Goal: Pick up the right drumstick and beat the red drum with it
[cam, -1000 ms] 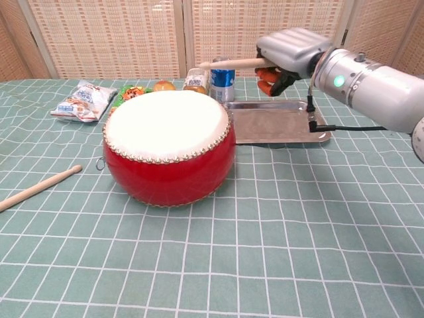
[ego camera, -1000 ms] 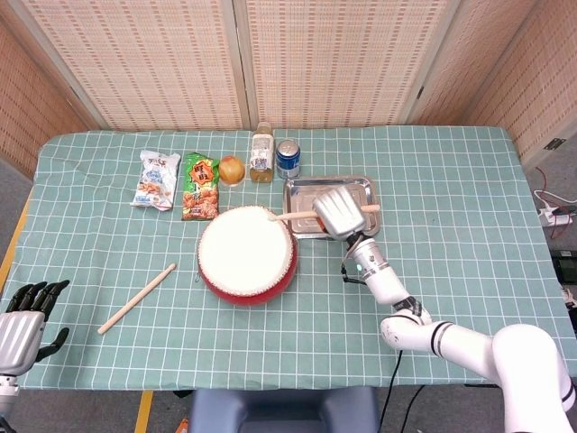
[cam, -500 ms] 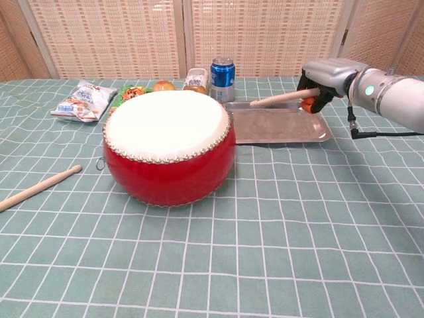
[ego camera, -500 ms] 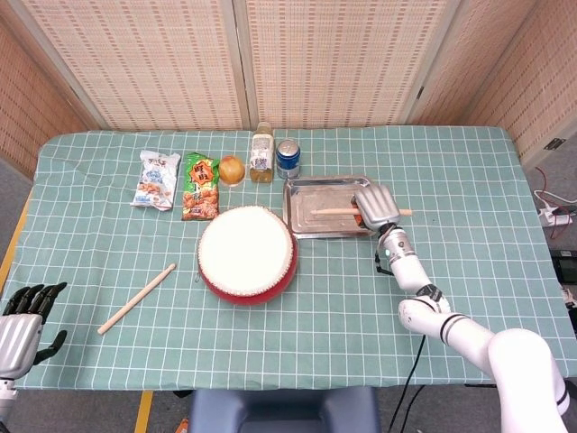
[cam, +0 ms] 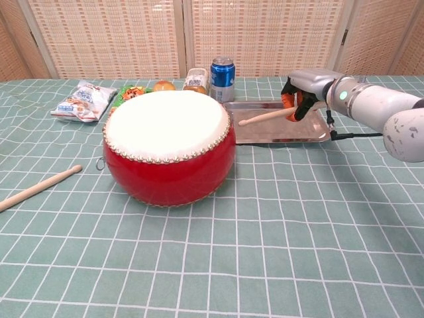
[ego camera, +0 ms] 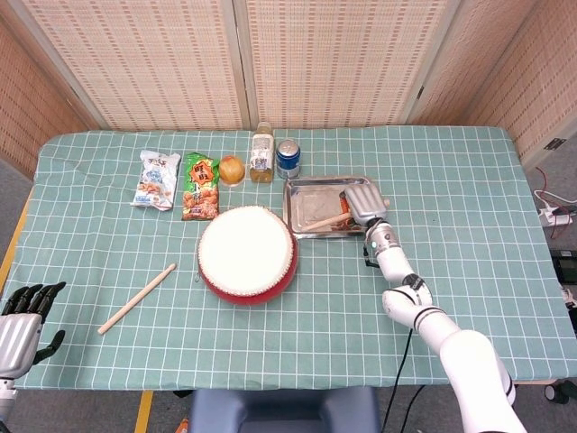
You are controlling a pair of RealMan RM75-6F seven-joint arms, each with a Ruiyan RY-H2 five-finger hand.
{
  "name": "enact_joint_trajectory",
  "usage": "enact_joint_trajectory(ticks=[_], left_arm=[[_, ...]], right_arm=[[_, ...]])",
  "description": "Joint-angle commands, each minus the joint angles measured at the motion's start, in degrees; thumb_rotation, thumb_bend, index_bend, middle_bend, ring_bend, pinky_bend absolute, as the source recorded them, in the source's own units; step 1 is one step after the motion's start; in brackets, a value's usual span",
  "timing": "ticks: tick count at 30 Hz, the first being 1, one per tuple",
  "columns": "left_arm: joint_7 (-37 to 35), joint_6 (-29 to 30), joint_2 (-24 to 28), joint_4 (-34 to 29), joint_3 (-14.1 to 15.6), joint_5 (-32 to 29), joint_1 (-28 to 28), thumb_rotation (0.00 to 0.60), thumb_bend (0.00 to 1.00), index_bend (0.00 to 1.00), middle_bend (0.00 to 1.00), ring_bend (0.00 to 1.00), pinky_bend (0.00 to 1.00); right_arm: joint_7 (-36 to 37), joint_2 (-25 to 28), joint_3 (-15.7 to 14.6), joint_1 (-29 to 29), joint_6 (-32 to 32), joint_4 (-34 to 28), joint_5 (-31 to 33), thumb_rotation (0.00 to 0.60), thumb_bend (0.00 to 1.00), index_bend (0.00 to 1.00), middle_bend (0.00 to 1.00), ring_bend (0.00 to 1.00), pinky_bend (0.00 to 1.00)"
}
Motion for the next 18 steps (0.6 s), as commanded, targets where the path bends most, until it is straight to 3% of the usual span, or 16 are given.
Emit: enact_joint_trajectory(ticks=[1,6,9,14,18], left_arm=[[0.0,-0.1,0.0,0.0,0.0,0.0,-0.1,0.6,0.3,0.12,0.15,0.09,0.11],[-0.3,0.0,0.0,0.1,0.1,0.5,-0.1,0.6,0.3,0.12,0.15,0.09,0.11],[-0.4,0.0,-0.1,0.2,0.0,0.5,-0.1,0.6,0.3,0.12,0.15,0.09,0.11],[-0.7,0.2,-0.2,0.7,0.2,0.8,0.0,0.6,0.3,0.12,0.15,0.09,0.11],[-1.5,0.5,-0.2,1.2,0.2,0.9,0.2,0.6,0.3,0.12,0.15,0.09,0.11]], right_arm=[[1.8,-1.4,0.3,0.7,-0.8,2.5,-0.6,0.6,0.35,0.48,0.45,0.39,0.54],[3.5,-2.1,0.5,0.9,-1.8,4.4,-1.0,0.6,0.3,0.27,0.33,0.21,0.35],[3.8,-2.5,0.8,1.0,-2.3,5.1,-1.0,0.6,0.21,0.2,0.29,0.18,0.28],[3.9,-2.7,0.7,0.6,-2.4,5.0,-1.3,0.6,0.17,0.16,0.27,0.16,0.26],[6.3,0.0,0.4,-0.9,2.6,-0.3,-3.1,0.6,0.17,0.16,0.27,0.16,0.26]])
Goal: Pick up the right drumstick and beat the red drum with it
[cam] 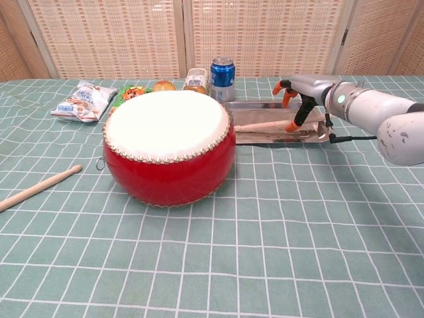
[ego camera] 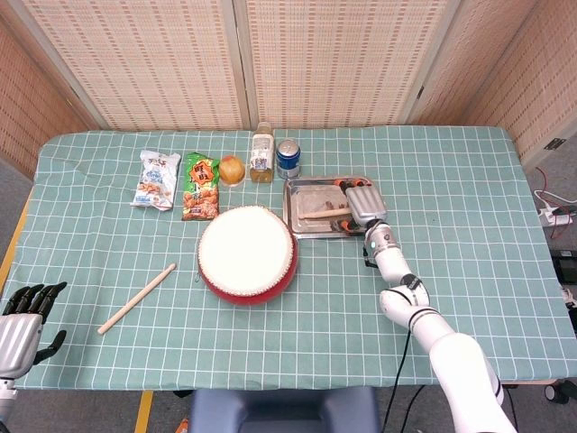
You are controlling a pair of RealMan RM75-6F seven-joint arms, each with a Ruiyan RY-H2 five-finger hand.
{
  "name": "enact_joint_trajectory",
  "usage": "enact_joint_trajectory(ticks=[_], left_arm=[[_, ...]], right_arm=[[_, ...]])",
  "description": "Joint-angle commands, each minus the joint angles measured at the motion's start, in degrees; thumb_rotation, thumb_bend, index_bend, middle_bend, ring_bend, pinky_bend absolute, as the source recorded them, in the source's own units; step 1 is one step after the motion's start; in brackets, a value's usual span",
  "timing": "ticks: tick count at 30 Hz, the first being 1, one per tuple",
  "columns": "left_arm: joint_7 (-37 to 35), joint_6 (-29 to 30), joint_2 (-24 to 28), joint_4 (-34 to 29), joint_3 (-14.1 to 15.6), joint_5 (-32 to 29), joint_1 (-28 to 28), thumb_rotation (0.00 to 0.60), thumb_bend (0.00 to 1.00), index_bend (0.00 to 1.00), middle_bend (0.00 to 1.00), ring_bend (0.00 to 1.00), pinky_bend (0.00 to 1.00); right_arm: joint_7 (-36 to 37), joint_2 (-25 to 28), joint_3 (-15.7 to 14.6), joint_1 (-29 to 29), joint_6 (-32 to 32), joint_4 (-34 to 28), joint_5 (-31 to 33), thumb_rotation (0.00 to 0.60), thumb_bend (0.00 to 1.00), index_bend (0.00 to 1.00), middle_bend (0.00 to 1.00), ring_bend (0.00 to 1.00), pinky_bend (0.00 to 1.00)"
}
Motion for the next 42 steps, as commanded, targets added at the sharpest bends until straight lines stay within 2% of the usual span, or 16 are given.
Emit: enact_joint_trajectory(ticks=[1,5,12,15,19,24,27,32,37,42], left_arm=[[-0.5,0.1,0.0,0.3,0.0,0.0,0.1,0.6,0.3,0.12,0.15,0.09,0.11],[-1.1,0.2,-0.1,0.8,-0.2,0.3,-0.1,0.6,0.3,0.12,0.15,0.09,0.11],[-1.9,0.7,-0.2,1.1,-0.7,0.8,-0.4,0.6,0.3,0.12,0.15,0.09,0.11],[-1.8,0.9,-0.1,1.0,-0.7,1.2,-0.5,0.6,0.3,0.12,0.15,0.09,0.11],[-1.4,1.3,0.0,0.5,-1.0,1.4,-0.6,0.6,0.3,0.12,0.15,0.09,0.11],[-0.6,1.9,0.0,-0.2,-1.2,1.9,-0.7,0.6,0.3,0.12,0.15,0.09,0.11],[-0.1,2.2,-0.1,-0.7,-1.2,2.3,-0.8,0.6,0.3,0.12,0.14,0.09,0.11],[1.0,3.4,-0.2,-1.2,-1.4,3.0,-0.6,0.6,0.3,0.1,0.1,0.05,0.08],[1.9,4.6,-0.4,-1.5,-1.4,3.3,-0.1,0.6,0.3,0.08,0.06,0.01,0.05],[2.4,5.2,-0.5,-1.6,-1.5,3.3,0.1,0.6,0.3,0.05,0.02,0.0,0.04]], right_arm=[[2.0,3.2,-0.6,-2.0,6.0,-6.0,-2.2,0.6,0.17,0.16,0.27,0.16,0.26],[-0.1,10.7,-2.0,-6.9,16.0,-19.1,-5.1,0.6,0.17,0.2,0.27,0.16,0.26],[-15.9,30.5,-4.9,-19.7,30.9,-51.6,-5.3,0.6,0.18,0.22,0.27,0.16,0.26],[-20.8,37.5,-7.1,-25.3,35.9,-62.2,-4.7,0.6,0.18,0.21,0.27,0.16,0.25],[-23.5,44.8,-10.2,-32.5,42.8,-72.0,-5.2,0.6,0.18,0.18,0.25,0.12,0.19],[-21.7,50.6,-14.6,-41.1,50.8,-78.2,-8.3,0.6,0.18,0.1,0.16,0.04,0.11],[-18.7,52.5,-16.9,-45.2,54.1,-79.3,-10.6,0.6,0.18,0.05,0.11,0.01,0.07],[-13.0,54.0,-20.5,-50.3,58.0,-79.2,-16.1,0.6,0.18,0.0,0.05,0.0,0.0],[-12.0,54.1,-22.2,-53.1,60.3,-77.7,-20.4,0.6,0.18,0.0,0.0,0.0,0.0],[-13.6,52.5,-21.6,-54.8,62.2,-75.6,-22.6,0.6,0.18,0.0,0.0,0.0,0.0]])
